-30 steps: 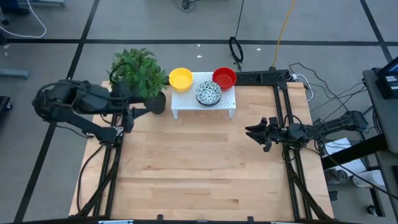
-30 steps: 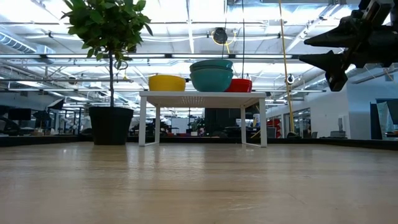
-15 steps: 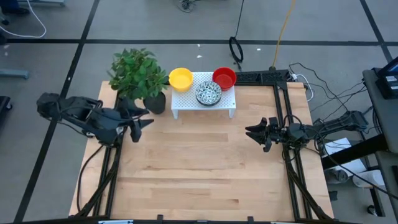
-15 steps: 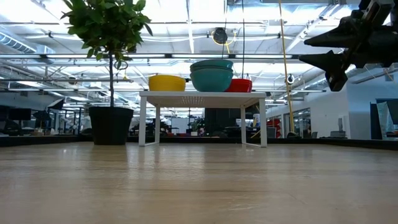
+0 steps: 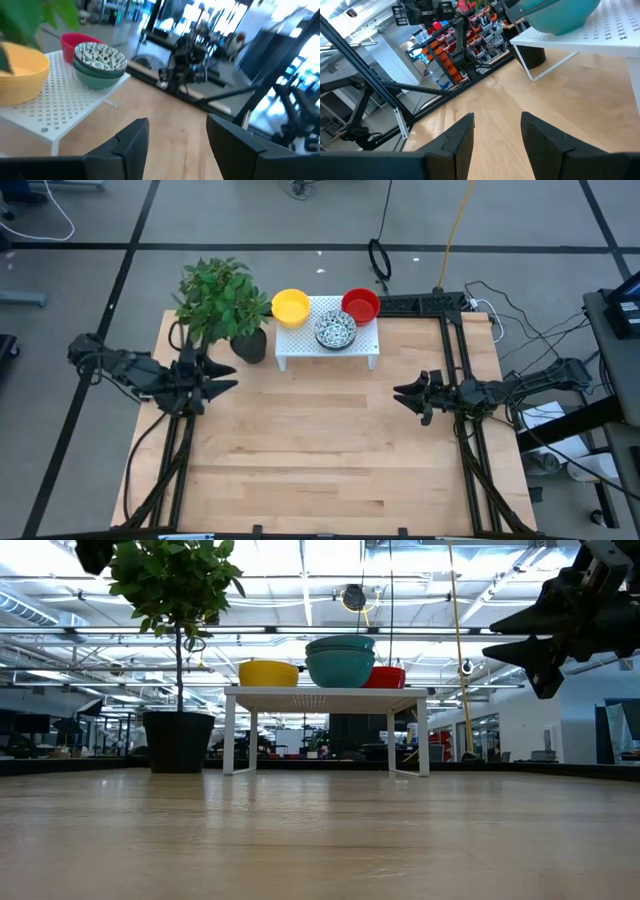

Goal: Pick & Place Mini bowls
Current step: Return to Home Position

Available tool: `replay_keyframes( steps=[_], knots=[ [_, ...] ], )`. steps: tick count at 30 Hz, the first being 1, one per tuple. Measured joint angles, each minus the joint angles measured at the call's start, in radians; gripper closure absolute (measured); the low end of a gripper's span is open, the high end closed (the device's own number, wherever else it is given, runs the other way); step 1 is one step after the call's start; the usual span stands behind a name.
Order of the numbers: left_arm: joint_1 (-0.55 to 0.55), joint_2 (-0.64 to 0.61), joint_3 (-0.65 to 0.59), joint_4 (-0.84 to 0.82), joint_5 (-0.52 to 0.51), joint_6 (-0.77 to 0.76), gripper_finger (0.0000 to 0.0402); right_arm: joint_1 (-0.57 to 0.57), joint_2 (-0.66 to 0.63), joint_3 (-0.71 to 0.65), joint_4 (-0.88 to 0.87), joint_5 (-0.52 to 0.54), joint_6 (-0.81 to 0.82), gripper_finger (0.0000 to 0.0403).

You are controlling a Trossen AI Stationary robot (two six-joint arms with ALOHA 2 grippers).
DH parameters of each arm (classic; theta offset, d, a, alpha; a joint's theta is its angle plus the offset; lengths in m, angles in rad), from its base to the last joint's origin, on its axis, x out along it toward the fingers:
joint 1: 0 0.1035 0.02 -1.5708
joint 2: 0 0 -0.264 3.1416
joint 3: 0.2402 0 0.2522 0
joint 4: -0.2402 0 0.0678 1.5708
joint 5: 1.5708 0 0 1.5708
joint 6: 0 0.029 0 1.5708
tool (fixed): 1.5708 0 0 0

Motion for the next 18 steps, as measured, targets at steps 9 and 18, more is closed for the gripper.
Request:
replay_keyframes(
  steps=[9, 18],
  knots=[
    [0.0, -0.165, -0.352, 0.396, 0.018, 0.029, 0.0203, 0.0, 0.0, 0.0, 0.002, 0.001, -0.007, 0.025],
    [0.001, -0.2, -0.643, 0.844, 0.037, 0.062, 0.0198, 0.0, 0.0, 0.0, 0.003, 0.002, -0.011, 0.025]
  ],
)
